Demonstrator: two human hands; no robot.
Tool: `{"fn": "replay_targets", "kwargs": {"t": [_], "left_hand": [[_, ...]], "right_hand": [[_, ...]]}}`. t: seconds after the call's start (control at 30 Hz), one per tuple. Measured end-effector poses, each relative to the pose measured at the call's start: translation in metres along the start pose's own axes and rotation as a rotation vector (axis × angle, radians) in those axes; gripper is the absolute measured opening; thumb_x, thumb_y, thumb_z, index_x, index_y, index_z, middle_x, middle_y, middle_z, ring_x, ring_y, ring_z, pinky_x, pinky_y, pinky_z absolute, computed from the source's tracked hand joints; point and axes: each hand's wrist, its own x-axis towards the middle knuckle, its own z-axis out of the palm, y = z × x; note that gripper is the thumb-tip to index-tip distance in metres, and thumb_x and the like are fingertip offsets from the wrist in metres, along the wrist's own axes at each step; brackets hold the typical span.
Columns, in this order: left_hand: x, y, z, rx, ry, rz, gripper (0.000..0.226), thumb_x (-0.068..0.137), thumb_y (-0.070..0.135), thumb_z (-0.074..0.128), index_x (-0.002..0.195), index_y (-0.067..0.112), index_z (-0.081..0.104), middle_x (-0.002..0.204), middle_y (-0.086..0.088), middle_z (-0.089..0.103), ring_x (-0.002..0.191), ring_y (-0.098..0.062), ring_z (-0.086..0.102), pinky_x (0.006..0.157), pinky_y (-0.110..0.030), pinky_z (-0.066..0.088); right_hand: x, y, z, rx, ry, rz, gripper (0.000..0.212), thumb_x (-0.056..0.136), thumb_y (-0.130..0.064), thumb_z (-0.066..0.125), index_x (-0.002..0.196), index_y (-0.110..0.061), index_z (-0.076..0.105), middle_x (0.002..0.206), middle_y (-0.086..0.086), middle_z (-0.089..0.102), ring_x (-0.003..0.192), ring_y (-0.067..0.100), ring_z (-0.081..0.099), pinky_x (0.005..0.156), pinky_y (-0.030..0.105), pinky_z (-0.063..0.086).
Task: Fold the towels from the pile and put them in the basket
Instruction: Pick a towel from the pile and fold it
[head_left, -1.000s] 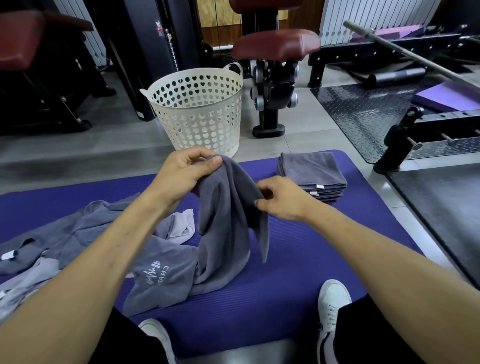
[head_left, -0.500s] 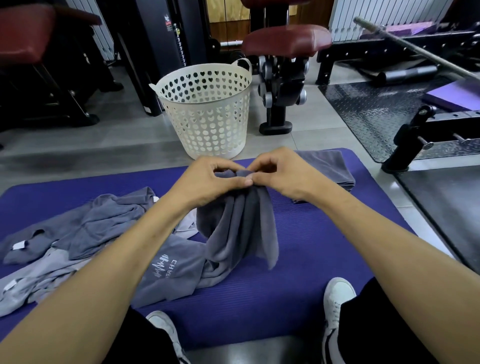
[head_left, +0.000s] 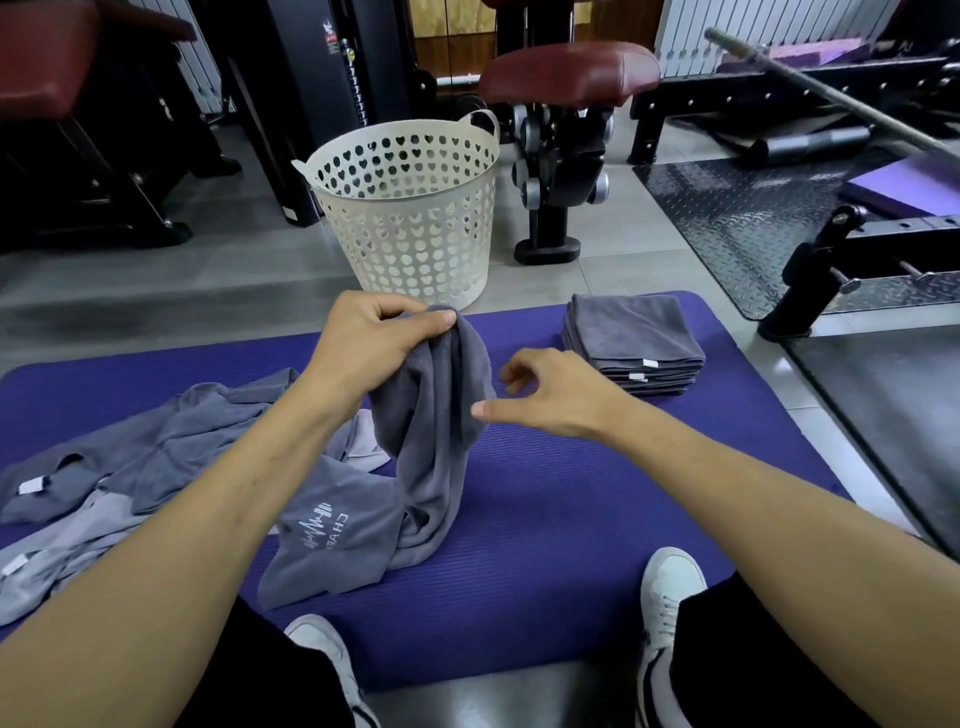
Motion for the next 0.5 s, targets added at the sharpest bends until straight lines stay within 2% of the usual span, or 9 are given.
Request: {"fn": "replay_targets", "kwargs": {"t": [0.07, 0.17, 0.23, 0.3, 0.37, 0.43, 0.5], "left_hand": [[0.001, 0.000, 0.001, -0.006, 0.029, -0.017, 0.014, 0.079, 0.024, 0.081, 0.073, 0.011, 0.077, 0.072, -0.008, 0.070, 0.065, -0.008, 0.059, 0.064, -0.024, 0.049], [0.002, 0.002, 0.001, -0.071, 0.068, -0.059, 0.019, 0.077, 0.024, 0.082, 0.072, 0.008, 0.075, 0.073, -0.008, 0.067, 0.066, -0.011, 0.059, 0.066, -0.026, 0.048], [0.002, 0.003, 0.000, -0.113, 0.085, -0.082, 0.018, 0.077, 0.023, 0.083, 0.070, 0.008, 0.074, 0.072, -0.005, 0.066, 0.066, -0.011, 0.058, 0.066, -0.026, 0.048], [0.002, 0.003, -0.001, -0.133, 0.090, -0.099, 0.015, 0.078, 0.021, 0.082, 0.067, 0.014, 0.075, 0.068, 0.000, 0.066, 0.065, -0.009, 0.059, 0.065, -0.023, 0.048], [0.002, 0.001, -0.005, -0.142, 0.098, -0.119, 0.014, 0.078, 0.022, 0.082, 0.067, 0.016, 0.075, 0.067, 0.003, 0.068, 0.063, -0.008, 0.060, 0.064, -0.022, 0.049], [0.003, -0.002, -0.009, -0.135, 0.109, -0.138, 0.013, 0.078, 0.023, 0.082, 0.069, 0.017, 0.075, 0.066, 0.005, 0.068, 0.061, -0.007, 0.060, 0.062, -0.021, 0.048], [0.005, -0.007, -0.014, -0.113, 0.110, -0.151, 0.013, 0.078, 0.024, 0.082, 0.071, 0.015, 0.076, 0.070, 0.002, 0.069, 0.063, -0.008, 0.060, 0.064, -0.022, 0.049]], "right_hand": [[0.001, -0.004, 0.013, 0.005, 0.004, 0.003, 0.063, 0.070, -0.065, 0.075, 0.111, -0.018, 0.062, 0.104, -0.006, 0.065, 0.098, 0.012, 0.060, 0.086, 0.030, 0.052], [0.005, -0.006, 0.028, 0.038, 0.010, -0.012, 0.065, 0.071, -0.059, 0.078, 0.117, -0.016, 0.061, 0.111, -0.005, 0.065, 0.102, 0.013, 0.060, 0.089, 0.032, 0.052], [0.011, -0.002, 0.035, 0.034, 0.016, -0.002, 0.059, 0.074, -0.053, 0.078, 0.116, -0.015, 0.061, 0.111, -0.004, 0.064, 0.101, 0.014, 0.061, 0.088, 0.034, 0.053], [0.016, 0.003, 0.038, -0.006, 0.032, 0.002, 0.040, 0.079, -0.044, 0.074, 0.105, -0.015, 0.064, 0.101, -0.004, 0.067, 0.091, 0.018, 0.063, 0.080, 0.038, 0.055], [0.021, 0.006, 0.036, -0.029, 0.066, 0.001, 0.016, 0.085, -0.029, 0.063, 0.085, -0.013, 0.062, 0.080, 0.001, 0.066, 0.074, 0.024, 0.062, 0.065, 0.039, 0.055], [0.023, 0.005, 0.031, 0.001, 0.100, 0.006, 0.011, 0.087, -0.013, 0.052, 0.079, -0.008, 0.057, 0.068, 0.003, 0.059, 0.064, 0.027, 0.055, 0.052, 0.033, 0.045], [0.024, 0.002, 0.022, 0.080, 0.160, 0.017, 0.014, 0.088, -0.005, 0.045, 0.085, -0.004, 0.058, 0.071, 0.005, 0.061, 0.064, 0.026, 0.058, 0.052, 0.031, 0.046]]}}
